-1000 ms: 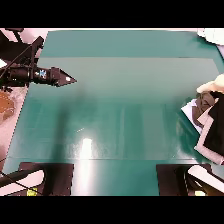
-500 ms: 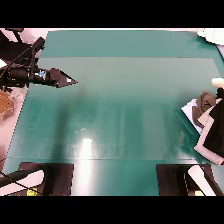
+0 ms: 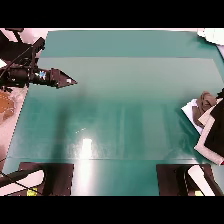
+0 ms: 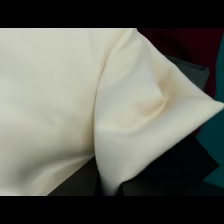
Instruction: Fold the shirts.
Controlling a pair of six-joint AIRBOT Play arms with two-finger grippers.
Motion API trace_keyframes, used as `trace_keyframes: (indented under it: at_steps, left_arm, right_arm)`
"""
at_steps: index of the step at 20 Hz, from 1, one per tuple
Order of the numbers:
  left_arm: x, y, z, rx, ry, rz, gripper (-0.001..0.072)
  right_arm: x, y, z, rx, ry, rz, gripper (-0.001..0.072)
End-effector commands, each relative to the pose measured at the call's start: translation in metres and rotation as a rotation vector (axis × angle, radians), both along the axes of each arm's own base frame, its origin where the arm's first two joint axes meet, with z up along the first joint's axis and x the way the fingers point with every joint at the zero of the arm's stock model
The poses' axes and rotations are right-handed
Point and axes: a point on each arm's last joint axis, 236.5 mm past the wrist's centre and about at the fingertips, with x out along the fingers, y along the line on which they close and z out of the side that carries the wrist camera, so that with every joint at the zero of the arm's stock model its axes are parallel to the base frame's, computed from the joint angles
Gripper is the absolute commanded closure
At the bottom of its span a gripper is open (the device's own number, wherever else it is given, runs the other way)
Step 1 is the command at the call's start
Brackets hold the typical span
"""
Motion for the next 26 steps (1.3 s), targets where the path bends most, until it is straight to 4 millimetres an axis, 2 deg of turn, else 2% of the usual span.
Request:
trace_keyframes:
  at_steps: [1, 4, 6, 7, 8, 9, 10, 13, 15, 17, 18, 19, 20, 21, 22, 23, 24, 26]
  left_arm:
    - [0.0, 0.0, 0.0, 0.001, -0.001, 0.002, 0.0687]
    - [0.0, 0.0, 0.0, 0.001, -0.001, 0.002, 0.0687]
    - [0.001, 0.0, 0.0, 0.001, -0.002, 0.004, 0.0687]
    - [0.001, 0.0, 0.0, 0.001, -0.002, 0.004, 0.0687]
    - [0.001, 0.0, 0.0, 0.001, -0.002, 0.004, 0.0687]
    - [0.001, 0.0, 0.0, 0.001, -0.002, 0.004, 0.0687]
    - [0.001, 0.0, 0.0, 0.001, -0.002, 0.004, 0.0687]
    - [0.001, 0.0, 0.0, 0.001, -0.003, 0.004, 0.0687]
    - [0.001, 0.0, 0.0, 0.001, -0.003, 0.005, 0.0687]
    - [0.002, 0.0, 0.0, 0.0, -0.004, 0.007, 0.0687]
    - [0.001, 0.0, 0.0, 0.0, -0.004, 0.006, 0.0687]
    - [0.002, 0.0, 0.002, -0.007, -0.005, 0.006, 0.0687]
    - [0.002, -0.002, 0.004, -0.018, -0.007, 0.007, 0.0688]
    - [0.002, -0.002, 0.008, -0.023, -0.015, 0.007, 0.0688]
    - [0.003, -0.002, 0.014, -0.022, -0.033, 0.01, 0.0688]
    - [0.004, -0.001, 0.024, -0.016, -0.07, 0.019, 0.0689]
    - [0.006, 0.0, 0.035, -0.008, -0.112, 0.031, 0.0689]
    - [0.005, 0.001, 0.065, 0.002, -0.201, 0.046, 0.0689]
  right_arm:
    - [-0.013, 0.012, -0.037, 0.069, 0.068, -0.002, 0.0689]
    - [-0.023, 0.008, -0.042, 0.052, 0.111, -0.007, 0.0688]
    - [-0.019, 0.005, -0.036, 0.036, 0.095, -0.006, 0.0686]
    - [-0.016, 0.002, -0.031, 0.025, 0.08, -0.005, 0.0652]
    - [-0.013, -0.001, -0.023, 0.008, 0.064, -0.006, 0.0439]
    - [-0.01, -0.005, -0.015, -0.012, 0.049, -0.006, 0.0162]
    - [-0.007, -0.009, -0.004, -0.036, 0.032, -0.007, -0.0006]
    - [0.004, -0.023, 0.041, -0.131, -0.043, -0.011, -0.0001]
    - [0.016, -0.032, 0.081, -0.215, -0.126, -0.007, -0.0001]
    - [0.044, -0.034, 0.131, -0.305, -0.28, 0.037, 0.0005]
    - [0.065, -0.028, 0.157, -0.346, -0.373, 0.103, 0.0012]
    - [0.095, -0.012, 0.184, -0.367, -0.484, 0.208, 0.0105]
    - [0.125, 0.013, 0.208, -0.368, -0.584, 0.352, 0.031]
    - [0.15, 0.043, 0.226, -0.362, -0.647, 0.513, 0.065]
    - [0.173, 0.076, 0.24, -0.341, -0.703, 0.656, 0.0689]
    - [0.189, 0.106, 0.244, -0.301, -0.723, 0.755, 0.0689]
    - [0.203, 0.141, 0.242, -0.247, -0.717, 0.873, 0.0689]
    - [0.22, 0.219, 0.223, -0.135, -0.662, 1.162, 0.0688]
